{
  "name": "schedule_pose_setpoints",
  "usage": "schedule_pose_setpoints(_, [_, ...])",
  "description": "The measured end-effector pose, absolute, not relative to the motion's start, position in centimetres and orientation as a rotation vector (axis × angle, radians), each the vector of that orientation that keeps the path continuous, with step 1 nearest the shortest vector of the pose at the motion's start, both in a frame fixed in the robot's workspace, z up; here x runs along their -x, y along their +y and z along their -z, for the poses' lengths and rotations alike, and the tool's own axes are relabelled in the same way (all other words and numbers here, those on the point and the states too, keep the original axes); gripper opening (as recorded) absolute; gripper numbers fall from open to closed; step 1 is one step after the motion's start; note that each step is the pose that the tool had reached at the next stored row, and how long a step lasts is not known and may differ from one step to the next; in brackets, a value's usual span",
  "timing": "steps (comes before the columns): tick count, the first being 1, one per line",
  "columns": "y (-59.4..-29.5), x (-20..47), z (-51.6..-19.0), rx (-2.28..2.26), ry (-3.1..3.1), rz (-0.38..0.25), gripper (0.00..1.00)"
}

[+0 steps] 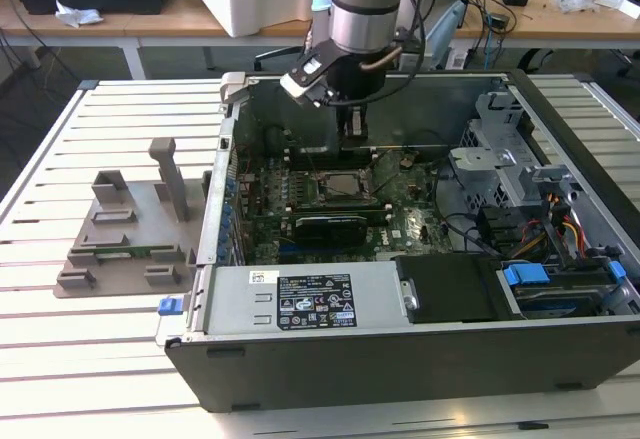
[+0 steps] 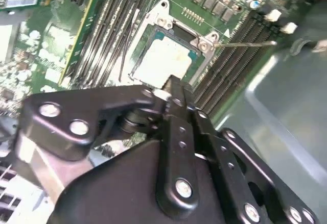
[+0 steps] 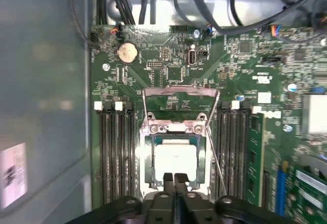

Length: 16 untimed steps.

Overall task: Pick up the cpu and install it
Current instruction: 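Place the cpu into insertion slot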

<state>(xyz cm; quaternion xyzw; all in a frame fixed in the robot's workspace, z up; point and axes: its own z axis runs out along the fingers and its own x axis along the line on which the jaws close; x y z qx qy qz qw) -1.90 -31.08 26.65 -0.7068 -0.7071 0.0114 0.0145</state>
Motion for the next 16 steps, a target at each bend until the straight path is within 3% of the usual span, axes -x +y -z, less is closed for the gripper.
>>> schedule_pose_setpoints(1, [-31.1, 1.9, -27.1, 2.200, -2.201, -0.035, 0.11])
schedule_pose_setpoints(6, [-31.0, 1.9, -30.6, 2.200, -2.201, -0.035, 0.11])
schedule_pose_setpoints(16, [-31.0, 1.9, -30.8, 2.200, -2.201, -0.035, 0.11])
